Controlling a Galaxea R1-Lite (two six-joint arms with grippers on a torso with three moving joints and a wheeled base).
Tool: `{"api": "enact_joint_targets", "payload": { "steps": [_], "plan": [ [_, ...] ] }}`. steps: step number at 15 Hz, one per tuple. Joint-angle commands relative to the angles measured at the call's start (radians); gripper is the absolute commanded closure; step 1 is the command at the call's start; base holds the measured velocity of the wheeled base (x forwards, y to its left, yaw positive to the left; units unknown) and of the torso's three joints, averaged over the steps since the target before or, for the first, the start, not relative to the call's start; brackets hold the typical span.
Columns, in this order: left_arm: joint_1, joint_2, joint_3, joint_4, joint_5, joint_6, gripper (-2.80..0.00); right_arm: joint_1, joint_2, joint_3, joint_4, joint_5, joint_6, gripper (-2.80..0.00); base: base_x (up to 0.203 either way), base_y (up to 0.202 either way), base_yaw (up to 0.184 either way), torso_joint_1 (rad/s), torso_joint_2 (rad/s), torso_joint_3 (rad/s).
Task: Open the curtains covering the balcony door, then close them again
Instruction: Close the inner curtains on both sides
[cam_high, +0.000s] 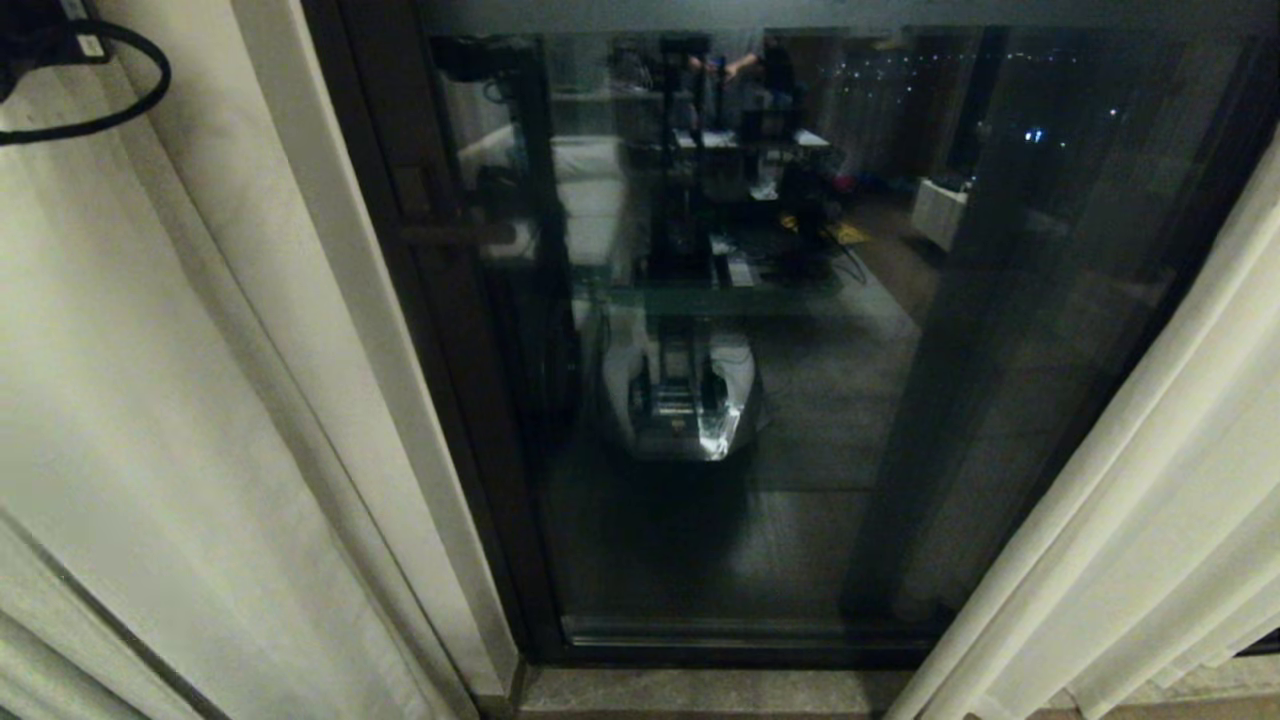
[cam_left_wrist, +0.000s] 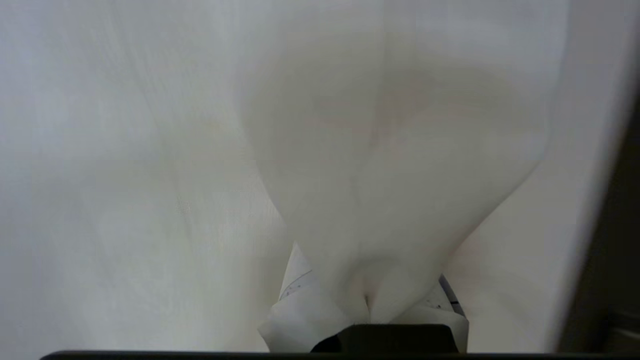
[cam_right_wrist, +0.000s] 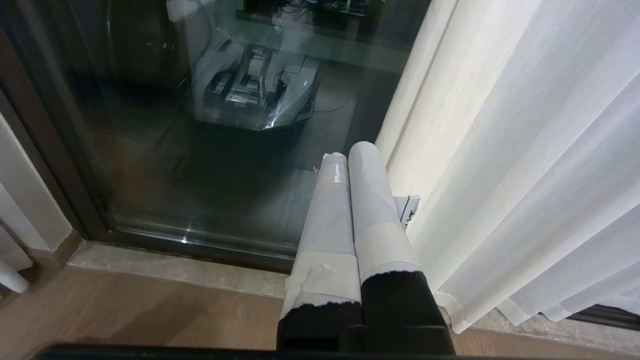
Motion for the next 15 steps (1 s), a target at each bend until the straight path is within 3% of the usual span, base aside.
{"api": "enact_joint_targets", "payload": {
  "steps": [1,7,15],
  "plan": [
    [-0.033,-0.054,0.037,-0.002,0.002,0.001,0.0,0.0,0.002,0.0,0.0,0.0,-0.002,0.0,0.0,0.0,0.0,0.0,0.0,0.0],
    [-0.126,-0.163,0.175,-0.008,0.006,0.001,0.0,0.0,0.002,0.0,0.0,0.0,-0.002,0.0,0.0,0.0,0.0,0.0,0.0,0.0],
    [-0.126,-0.191,0.184,-0.004,0.002,0.001,0.0,0.0,0.001,0.0,0.0,0.0,-0.003,0.0,0.0,0.0,0.0,0.0,0.0,0.0]
  ]
}}
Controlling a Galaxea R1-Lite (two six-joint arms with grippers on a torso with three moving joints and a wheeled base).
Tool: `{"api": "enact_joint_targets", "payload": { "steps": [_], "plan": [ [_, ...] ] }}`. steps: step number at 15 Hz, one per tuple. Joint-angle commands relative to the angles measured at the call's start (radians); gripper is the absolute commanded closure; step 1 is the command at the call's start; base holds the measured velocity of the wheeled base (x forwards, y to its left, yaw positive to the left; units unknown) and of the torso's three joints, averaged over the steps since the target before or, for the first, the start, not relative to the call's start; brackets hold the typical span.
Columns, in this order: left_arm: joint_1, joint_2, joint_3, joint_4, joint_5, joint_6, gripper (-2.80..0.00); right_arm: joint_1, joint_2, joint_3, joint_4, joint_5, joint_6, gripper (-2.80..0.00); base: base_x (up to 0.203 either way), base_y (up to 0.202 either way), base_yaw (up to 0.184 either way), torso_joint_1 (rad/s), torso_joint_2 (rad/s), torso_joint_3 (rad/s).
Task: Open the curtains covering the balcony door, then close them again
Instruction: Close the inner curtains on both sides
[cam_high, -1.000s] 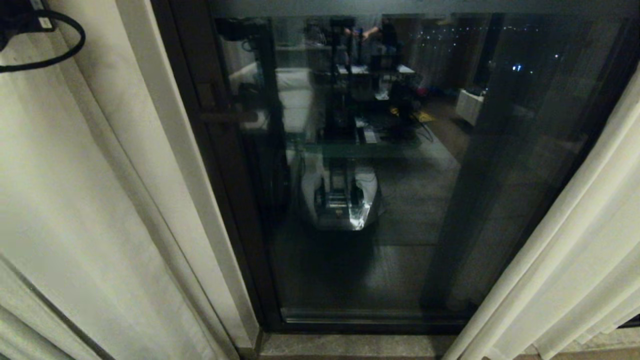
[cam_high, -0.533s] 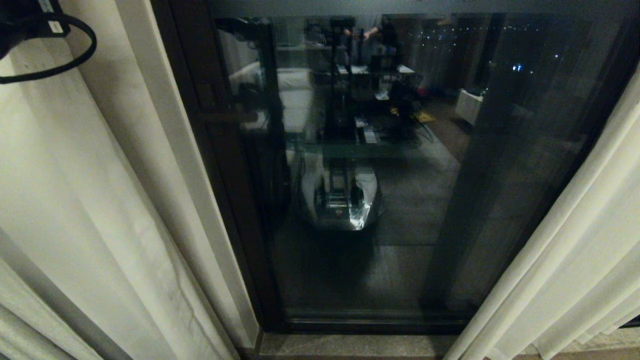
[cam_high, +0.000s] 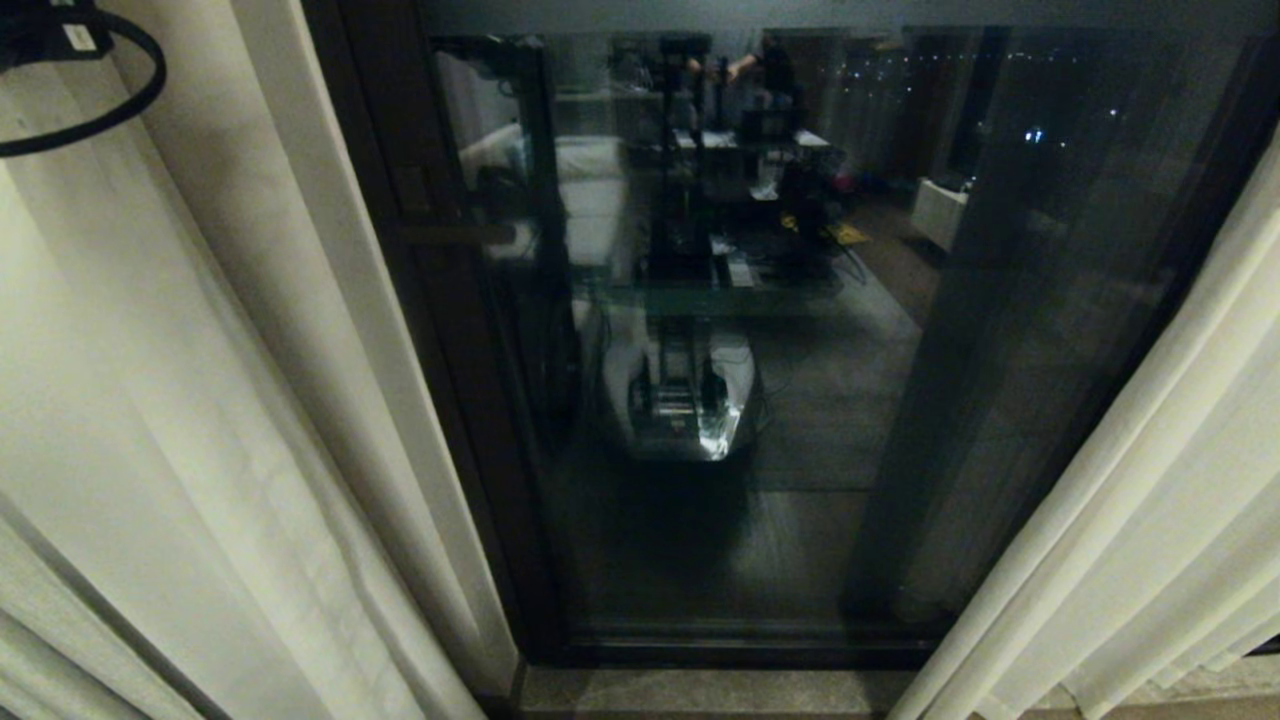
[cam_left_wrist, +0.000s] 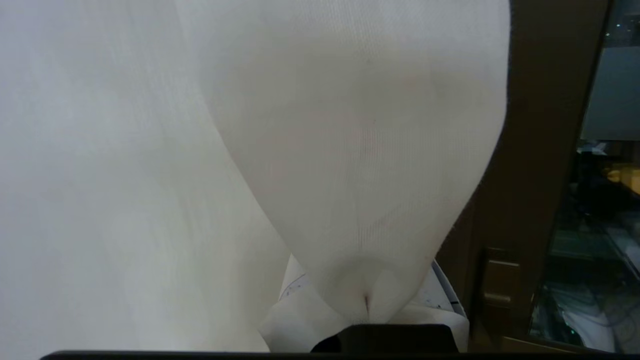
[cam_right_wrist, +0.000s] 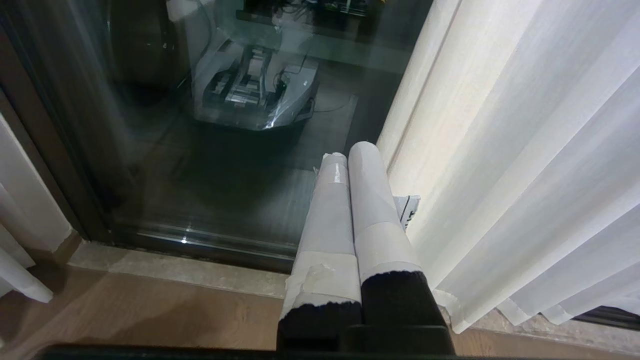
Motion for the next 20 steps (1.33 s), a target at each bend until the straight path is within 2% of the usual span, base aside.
{"api": "enact_joint_targets", "payload": {
  "steps": [1,10,20],
  "plan": [
    [-0.004,-0.006,0.0,0.0,0.0,0.001,0.0,0.0,0.002,0.0,0.0,0.0,-0.001,0.0,0.0,0.0,0.0,0.0,0.0,0.0],
    [-0.045,-0.003,0.002,0.005,0.0,0.002,0.0,0.0,0.002,0.0,0.0,0.0,-0.001,0.0,0.0,-0.011,0.0,0.001,0.0,0.001],
    [-0.08,0.001,0.002,0.003,0.003,0.003,0.0,0.0,0.002,0.0,0.0,0.0,-0.001,0.0,0.0,-0.185,-0.001,0.001,0.0,0.002]
  ]
}}
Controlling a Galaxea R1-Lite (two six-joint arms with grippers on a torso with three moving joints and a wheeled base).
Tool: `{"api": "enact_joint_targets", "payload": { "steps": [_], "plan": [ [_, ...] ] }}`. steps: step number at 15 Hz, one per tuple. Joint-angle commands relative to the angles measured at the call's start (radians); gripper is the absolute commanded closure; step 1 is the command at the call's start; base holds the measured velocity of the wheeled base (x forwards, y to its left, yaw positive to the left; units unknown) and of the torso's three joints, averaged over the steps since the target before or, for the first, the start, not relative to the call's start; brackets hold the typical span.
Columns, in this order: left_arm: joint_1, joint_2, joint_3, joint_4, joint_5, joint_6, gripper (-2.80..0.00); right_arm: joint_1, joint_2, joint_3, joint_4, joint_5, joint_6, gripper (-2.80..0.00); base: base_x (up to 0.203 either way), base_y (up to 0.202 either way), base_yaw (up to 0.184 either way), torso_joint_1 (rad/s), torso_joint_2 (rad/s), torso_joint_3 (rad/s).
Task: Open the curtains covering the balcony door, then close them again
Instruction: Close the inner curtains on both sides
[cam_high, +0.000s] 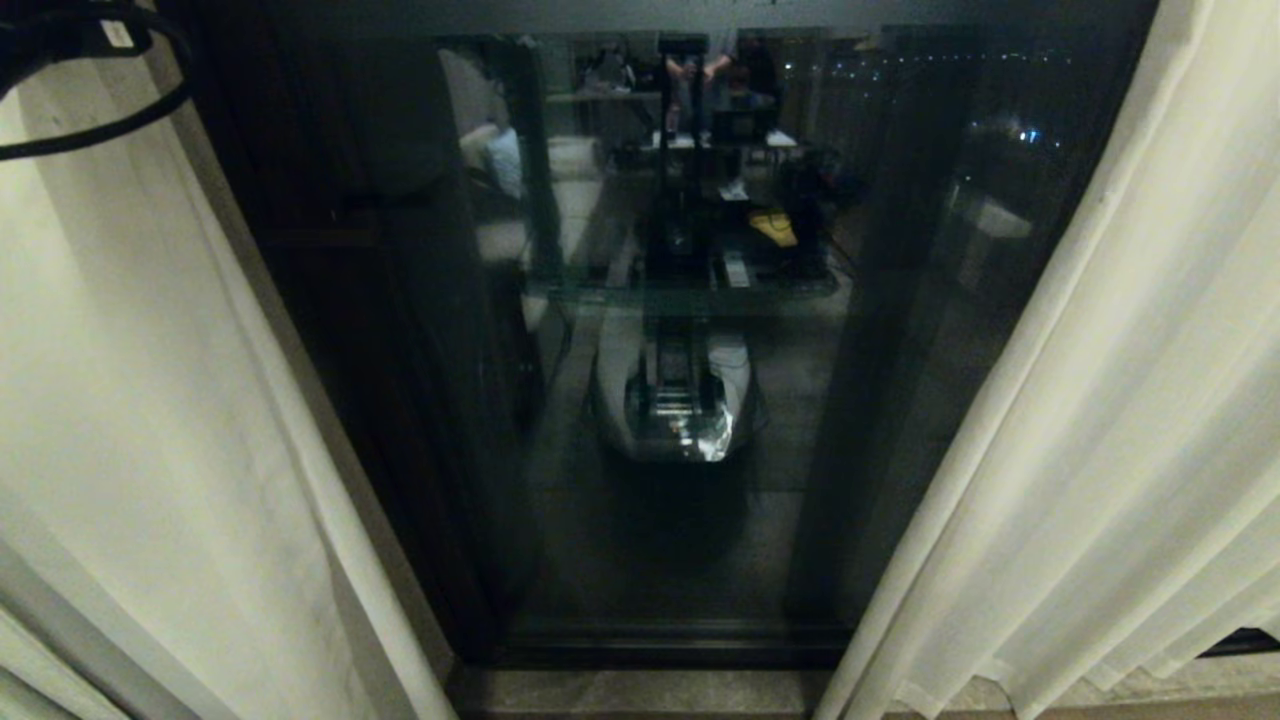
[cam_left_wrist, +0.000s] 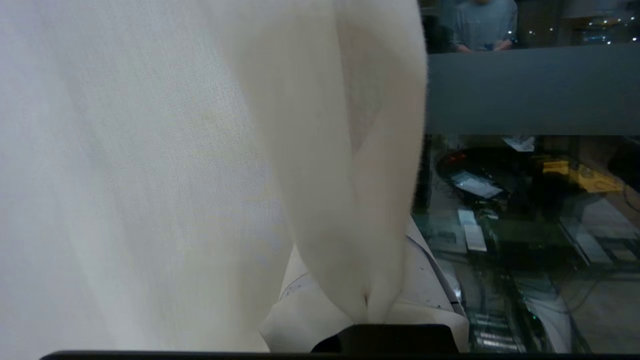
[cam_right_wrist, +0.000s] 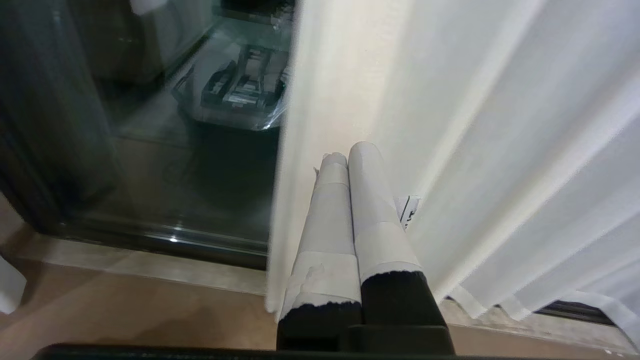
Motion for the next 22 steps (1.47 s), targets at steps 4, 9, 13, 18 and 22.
{"api": "enact_joint_targets", "payload": {
  "steps": [4,9,13,18,22],
  "plan": [
    [-0.004,0.005,-0.001,-0.002,0.001,0.002,0.0,0.0,0.002,0.0,0.0,0.001,-0.002,0.0,0.0,-0.191,0.0,0.002,0.01,0.004],
    [-0.001,0.004,0.0,-0.003,0.002,0.002,0.0,0.0,0.002,0.0,0.0,0.001,-0.002,0.0,0.0,-0.19,0.002,0.003,0.0,0.002],
    [-0.004,0.0,0.0,-0.003,0.004,0.0,0.0,0.0,0.002,0.0,0.0,0.001,-0.002,0.0,0.0,-0.191,0.002,0.001,0.0,0.003],
    [-0.004,0.0,0.002,-0.005,0.007,0.0,0.0,0.0,0.002,0.0,0.0,0.001,-0.002,0.0,0.0,-0.188,0.003,0.004,0.0,-0.001],
    [0.004,0.0,0.002,-0.005,0.008,0.0,0.0,0.0,0.002,0.0,0.0,0.001,-0.002,0.0,0.0,-0.19,0.003,0.001,0.0,0.001]
  ]
}}
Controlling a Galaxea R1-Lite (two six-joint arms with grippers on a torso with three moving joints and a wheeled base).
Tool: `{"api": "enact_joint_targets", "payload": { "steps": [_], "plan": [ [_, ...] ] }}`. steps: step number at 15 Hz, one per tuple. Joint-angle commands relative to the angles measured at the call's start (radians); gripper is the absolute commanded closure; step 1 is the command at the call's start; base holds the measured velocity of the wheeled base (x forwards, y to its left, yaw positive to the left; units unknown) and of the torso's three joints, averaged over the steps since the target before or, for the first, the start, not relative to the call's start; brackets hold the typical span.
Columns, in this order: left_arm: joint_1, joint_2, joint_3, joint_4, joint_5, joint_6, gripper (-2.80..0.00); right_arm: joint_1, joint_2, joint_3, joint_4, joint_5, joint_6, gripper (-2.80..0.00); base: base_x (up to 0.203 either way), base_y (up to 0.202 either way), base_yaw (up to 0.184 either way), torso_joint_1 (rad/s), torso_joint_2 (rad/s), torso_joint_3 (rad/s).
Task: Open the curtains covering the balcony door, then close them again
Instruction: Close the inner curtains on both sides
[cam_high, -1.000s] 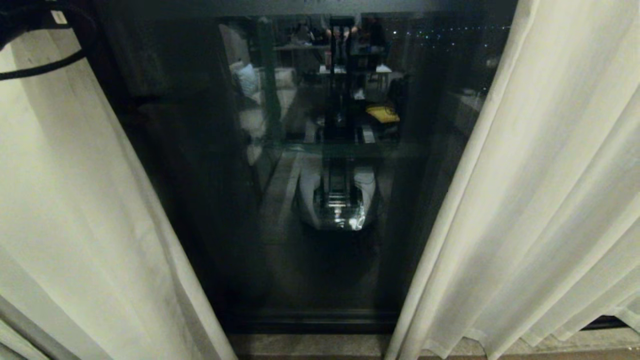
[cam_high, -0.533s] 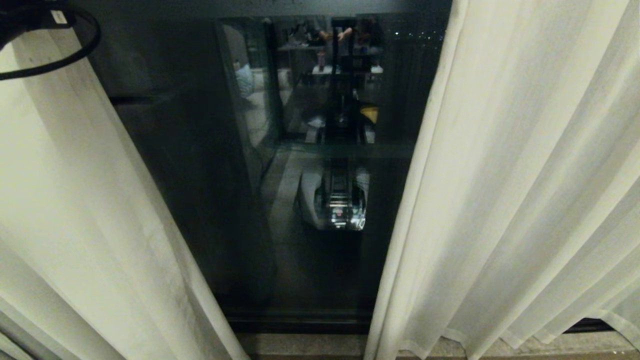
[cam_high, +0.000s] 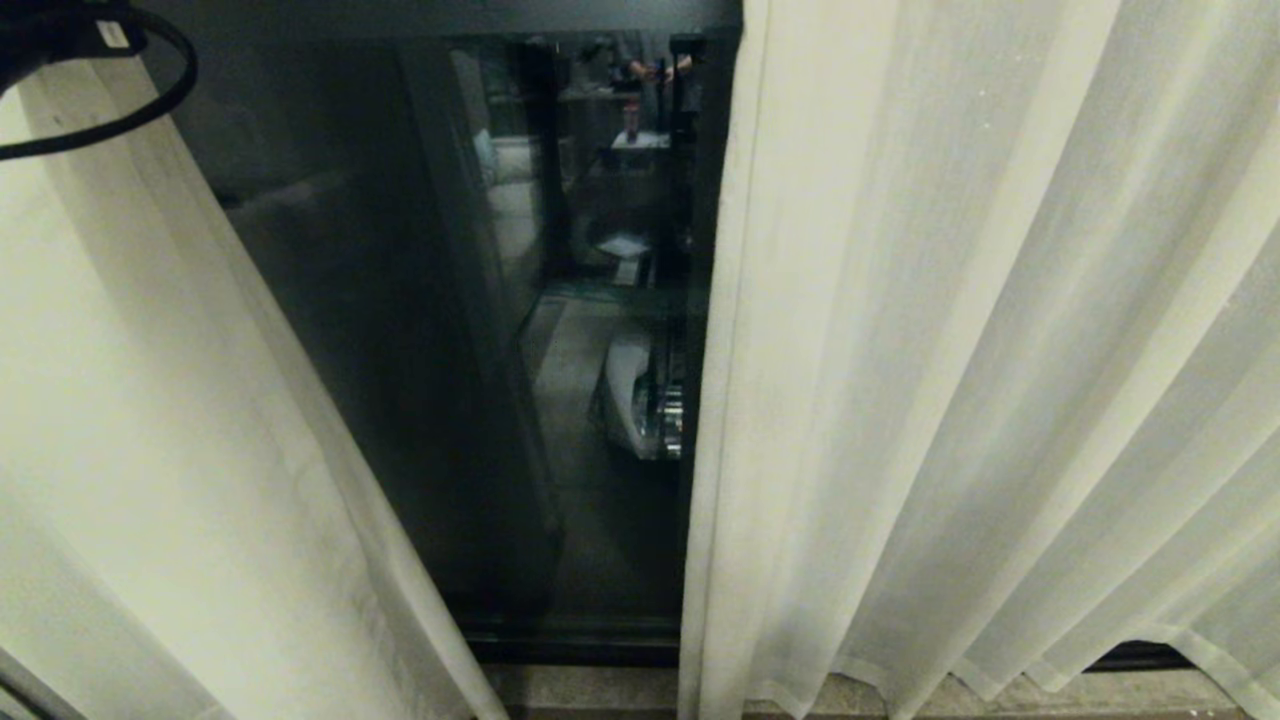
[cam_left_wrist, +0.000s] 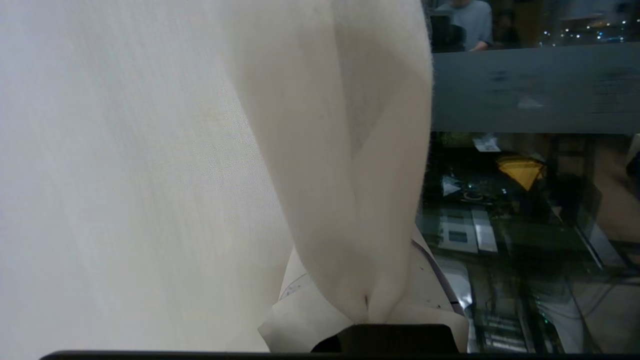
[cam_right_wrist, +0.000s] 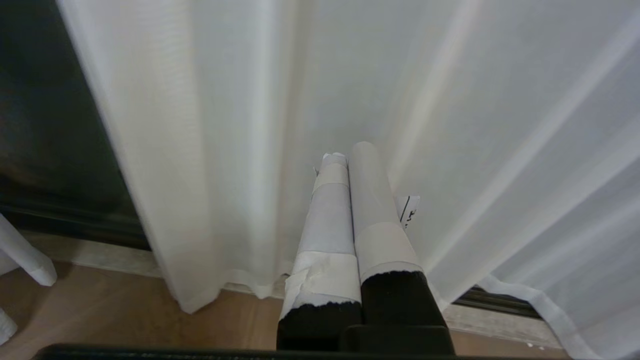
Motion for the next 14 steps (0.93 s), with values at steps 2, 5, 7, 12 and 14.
{"api": "enact_joint_targets", "payload": {
  "steps": [2,5,7,12,14],
  "plan": [
    [-0.002,0.0,0.0,-0.003,0.0,0.001,0.0,0.0,0.002,0.0,0.0,0.0,-0.001,0.0,0.0,-0.19,0.003,0.004,0.0,0.001],
    [-0.008,0.004,0.0,-0.003,0.0,0.001,0.0,0.0,0.002,0.0,0.0,0.0,-0.001,0.0,0.0,-0.193,0.004,0.002,0.0,0.002],
    [-0.007,0.005,0.001,-0.004,0.0,0.001,0.0,0.0,0.002,0.0,0.0,0.0,-0.001,0.0,0.0,-0.189,0.002,0.003,0.0,0.003],
    [-0.006,0.011,0.002,-0.006,0.0,0.001,0.0,0.0,0.002,0.0,0.0,0.0,-0.001,0.0,0.0,-0.192,0.003,0.002,0.0,0.002],
    [-0.005,0.011,0.002,-0.008,0.0,0.001,0.0,0.0,0.002,0.0,0.0,0.0,-0.001,0.0,0.0,-0.189,0.002,-0.002,0.0,0.002]
  ]
}}
